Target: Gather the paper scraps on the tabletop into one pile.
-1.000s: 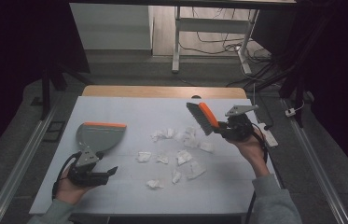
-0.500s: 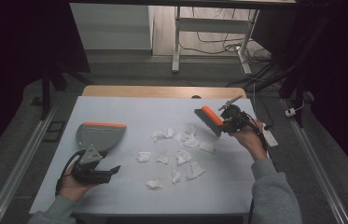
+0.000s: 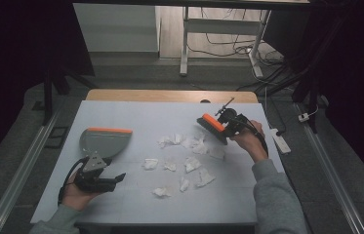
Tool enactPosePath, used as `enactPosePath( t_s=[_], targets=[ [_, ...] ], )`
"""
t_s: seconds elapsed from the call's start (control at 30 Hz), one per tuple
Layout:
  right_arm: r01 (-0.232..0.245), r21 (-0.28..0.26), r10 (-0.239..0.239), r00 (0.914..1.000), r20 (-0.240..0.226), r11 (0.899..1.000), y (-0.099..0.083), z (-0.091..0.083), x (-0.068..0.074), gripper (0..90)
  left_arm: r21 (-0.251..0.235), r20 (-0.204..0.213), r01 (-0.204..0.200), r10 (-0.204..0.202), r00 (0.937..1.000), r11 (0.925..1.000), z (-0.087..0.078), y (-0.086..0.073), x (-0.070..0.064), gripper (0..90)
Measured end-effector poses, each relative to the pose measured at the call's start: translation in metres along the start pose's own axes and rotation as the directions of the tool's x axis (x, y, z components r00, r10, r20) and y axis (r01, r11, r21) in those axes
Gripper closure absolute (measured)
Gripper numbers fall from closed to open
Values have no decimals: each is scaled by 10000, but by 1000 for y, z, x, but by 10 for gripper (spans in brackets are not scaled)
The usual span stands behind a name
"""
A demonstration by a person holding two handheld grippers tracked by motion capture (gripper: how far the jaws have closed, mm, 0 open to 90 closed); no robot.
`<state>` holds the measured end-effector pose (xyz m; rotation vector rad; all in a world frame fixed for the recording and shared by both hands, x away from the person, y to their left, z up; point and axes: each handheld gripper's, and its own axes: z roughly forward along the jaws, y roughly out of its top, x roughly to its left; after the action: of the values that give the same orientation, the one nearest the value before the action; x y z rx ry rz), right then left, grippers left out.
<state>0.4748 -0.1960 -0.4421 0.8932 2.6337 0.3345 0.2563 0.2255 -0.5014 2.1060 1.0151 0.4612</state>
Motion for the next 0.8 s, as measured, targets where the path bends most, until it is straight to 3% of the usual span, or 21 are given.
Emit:
enactPosePath(
  t_s=[0.27,0.37,0.47,0.53,0.67,0.73,0.8],
  targets=[
    [1186,87,-1180,9917,-508,9929,14,-1,27,714,42,-14,-29,29,10000,10000,2,-1,1,276],
    [1468,-58,-1466,9840,-1013,9891,11,-6,38,714,19,-1,-74,74,10000,10000,1,-1,0,276],
    [1709,-332,-1740,9695,-1727,9847,5,-13,52,713,-30,-10,-58,58,10000,10000,0,-1,-1,276],
    [1807,-594,-1890,9621,-1968,9817,2,-19,59,713,-25,-16,-78,78,10000,10000,0,-1,-1,277],
    [1093,-1543,-1319,9806,-1450,9820,-6,-39,51,713,-18,-20,-91,91,10000,10000,0,0,-2,277],
    [778,-1695,-969,9895,-1070,9825,-12,-48,41,713,-45,-32,-86,86,10000,10000,0,0,-2,277],
    [31,-1615,-163,9966,-808,9869,-21,-55,31,713,-34,-35,-76,76,10000,10000,0,0,-1,278]
  ],
)
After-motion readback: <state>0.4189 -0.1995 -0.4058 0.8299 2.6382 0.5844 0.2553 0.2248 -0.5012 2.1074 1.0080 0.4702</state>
